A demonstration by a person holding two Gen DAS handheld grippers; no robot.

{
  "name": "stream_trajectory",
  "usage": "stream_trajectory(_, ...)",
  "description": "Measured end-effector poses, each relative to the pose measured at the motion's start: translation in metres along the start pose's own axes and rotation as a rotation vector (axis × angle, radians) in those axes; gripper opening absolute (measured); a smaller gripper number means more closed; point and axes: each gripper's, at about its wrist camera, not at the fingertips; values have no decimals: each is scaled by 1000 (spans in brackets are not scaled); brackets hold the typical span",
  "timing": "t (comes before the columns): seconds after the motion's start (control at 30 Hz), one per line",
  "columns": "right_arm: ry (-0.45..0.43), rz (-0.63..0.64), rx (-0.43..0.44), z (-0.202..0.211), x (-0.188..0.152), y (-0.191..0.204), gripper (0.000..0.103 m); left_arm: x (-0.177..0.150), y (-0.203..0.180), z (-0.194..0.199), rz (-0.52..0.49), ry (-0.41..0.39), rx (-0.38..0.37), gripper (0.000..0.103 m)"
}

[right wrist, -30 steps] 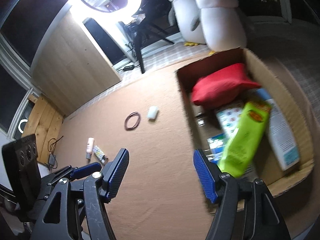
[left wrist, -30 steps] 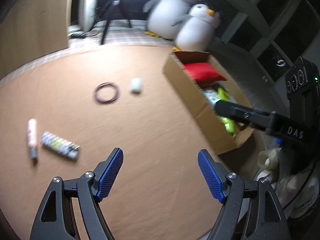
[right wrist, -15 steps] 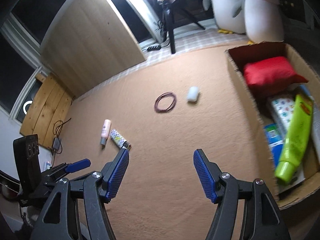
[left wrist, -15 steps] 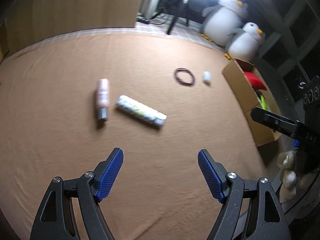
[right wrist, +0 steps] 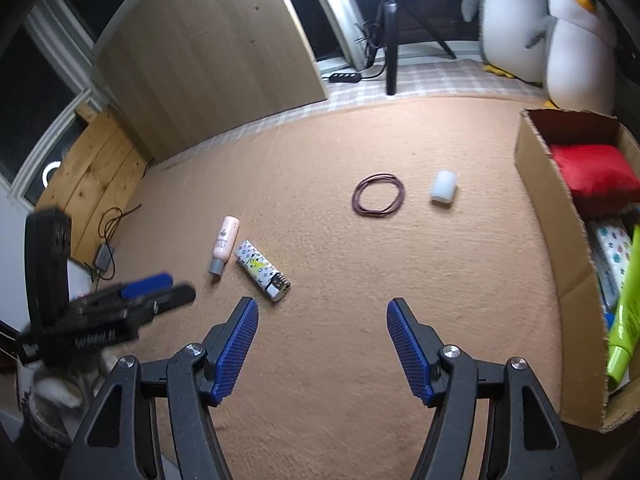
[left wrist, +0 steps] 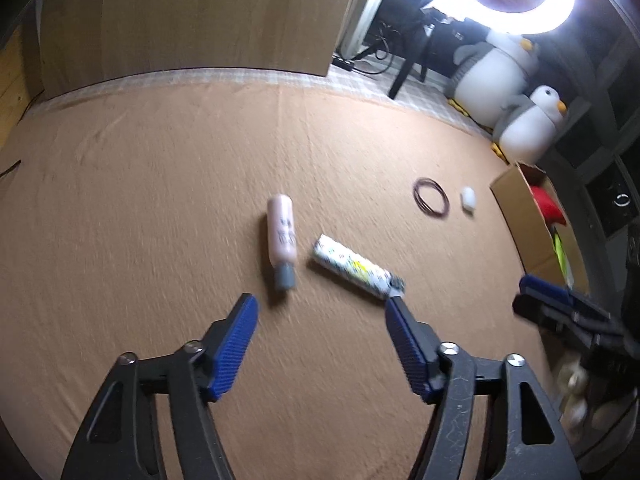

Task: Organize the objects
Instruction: 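Move the left gripper to the pink COGI bottle and grasp it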

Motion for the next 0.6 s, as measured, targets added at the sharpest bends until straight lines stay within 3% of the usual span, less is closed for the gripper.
stream_trajectory(0.47, 40, 83, 5, -27, 0, 30, 63, 33, 16, -52, 56, 40, 22, 37)
stream_trajectory(0.6, 48, 95, 1, -31, -1, 34, 63, 33, 17, -60, 49, 47, 37, 35)
Point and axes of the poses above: each gripper's, at about its wrist camera, not at the fingertips, and z roughly against the way its jaws point, y to its left, x to its top, and after that the axes turned 6 degrees about -y, right-handed
